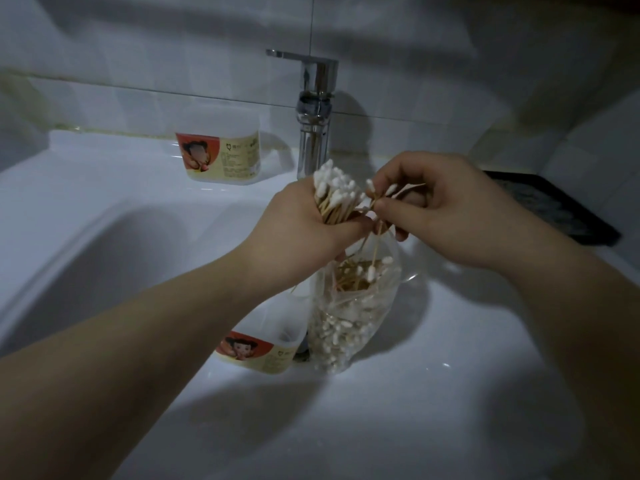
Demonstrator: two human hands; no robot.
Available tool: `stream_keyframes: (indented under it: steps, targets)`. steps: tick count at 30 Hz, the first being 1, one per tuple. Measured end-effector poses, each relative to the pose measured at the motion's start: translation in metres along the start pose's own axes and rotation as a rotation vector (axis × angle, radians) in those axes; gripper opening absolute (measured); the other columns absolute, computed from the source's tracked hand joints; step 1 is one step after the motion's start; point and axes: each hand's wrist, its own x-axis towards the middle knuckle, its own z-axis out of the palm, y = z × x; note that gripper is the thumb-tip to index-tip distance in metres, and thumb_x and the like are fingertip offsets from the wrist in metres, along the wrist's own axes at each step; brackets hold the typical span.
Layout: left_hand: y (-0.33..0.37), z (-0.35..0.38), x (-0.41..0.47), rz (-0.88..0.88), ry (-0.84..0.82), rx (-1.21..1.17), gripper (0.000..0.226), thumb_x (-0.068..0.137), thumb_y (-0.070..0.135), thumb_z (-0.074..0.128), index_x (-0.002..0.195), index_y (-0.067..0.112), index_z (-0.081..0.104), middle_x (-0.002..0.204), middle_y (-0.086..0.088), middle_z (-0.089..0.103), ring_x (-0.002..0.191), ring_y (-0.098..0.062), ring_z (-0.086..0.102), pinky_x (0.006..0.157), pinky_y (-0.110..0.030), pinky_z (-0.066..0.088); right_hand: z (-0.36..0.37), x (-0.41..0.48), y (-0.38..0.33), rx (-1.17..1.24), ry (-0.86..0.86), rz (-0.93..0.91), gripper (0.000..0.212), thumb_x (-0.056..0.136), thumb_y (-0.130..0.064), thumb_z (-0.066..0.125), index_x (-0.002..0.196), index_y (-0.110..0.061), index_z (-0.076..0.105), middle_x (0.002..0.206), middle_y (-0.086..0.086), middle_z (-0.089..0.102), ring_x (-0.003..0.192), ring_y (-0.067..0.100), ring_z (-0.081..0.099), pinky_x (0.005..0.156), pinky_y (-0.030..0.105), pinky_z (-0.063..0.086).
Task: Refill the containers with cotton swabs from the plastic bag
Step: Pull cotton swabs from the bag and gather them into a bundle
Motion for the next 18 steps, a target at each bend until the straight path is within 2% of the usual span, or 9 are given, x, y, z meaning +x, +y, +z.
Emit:
stream_keyframes:
  steps: [4, 7, 11, 15, 18]
  targets:
    - [-0.004, -0.003, 0.003, -0.055, 0.025, 0.014, 0.006, 0.088, 0.014, 0.075, 0.088, 0.014, 0.070, 0.058, 0.011, 0.065, 0.055, -0.006, 0.065, 0.050, -0.017, 0.048, 0.000, 0.000, 0.000, 0.004, -0.011, 0.023, 0.028, 0.085, -0.003, 0.073, 0.096, -0.029, 0.072, 0.084, -0.008, 0.074, 0.072, 0.010, 0.073, 0.065, 0.024, 0.059]
    - [-0.008, -0.003, 0.004, -0.103, 0.063, 0.045, 0.008, 0.090, 0.017, 0.072, 0.089, 0.010, 0.069, 0.056, 0.006, 0.065, 0.052, -0.010, 0.066, 0.049, -0.020, 0.048, 0.001, 0.001, 0.002, -0.031, 0.007, 0.035, 0.037, 0.083, -0.002, 0.074, 0.097, -0.036, 0.072, 0.085, -0.006, 0.074, 0.071, 0.008, 0.071, 0.068, 0.024, 0.059]
    - [-0.011, -0.004, 0.007, -0.146, 0.098, 0.046, 0.021, 0.092, 0.024, 0.071, 0.083, 0.006, 0.068, 0.055, -0.001, 0.065, 0.049, -0.011, 0.064, 0.049, -0.023, 0.047, -0.003, 0.002, 0.004, -0.013, 0.039, 0.063, 0.033, 0.085, -0.003, 0.076, 0.091, -0.035, 0.075, 0.073, -0.011, 0.073, 0.064, 0.005, 0.070, 0.062, 0.015, 0.053]
    - [-0.012, -0.004, 0.007, -0.151, 0.106, 0.021, 0.021, 0.091, 0.026, 0.071, 0.087, 0.006, 0.068, 0.058, -0.001, 0.066, 0.053, -0.012, 0.067, 0.052, -0.025, 0.048, -0.004, 0.003, 0.006, -0.008, 0.097, 0.087, 0.026, 0.087, -0.005, 0.075, 0.086, -0.031, 0.076, 0.071, -0.010, 0.073, 0.061, 0.012, 0.071, 0.062, 0.020, 0.054]
    - [-0.012, -0.005, 0.008, -0.172, 0.125, -0.018, 0.015, 0.091, 0.024, 0.071, 0.091, 0.008, 0.070, 0.059, 0.001, 0.065, 0.055, -0.010, 0.067, 0.050, -0.022, 0.048, -0.007, 0.004, 0.006, 0.006, 0.167, 0.109, 0.027, 0.086, -0.001, 0.072, 0.082, -0.028, 0.075, 0.070, -0.009, 0.074, 0.059, 0.012, 0.069, 0.061, 0.022, 0.055]
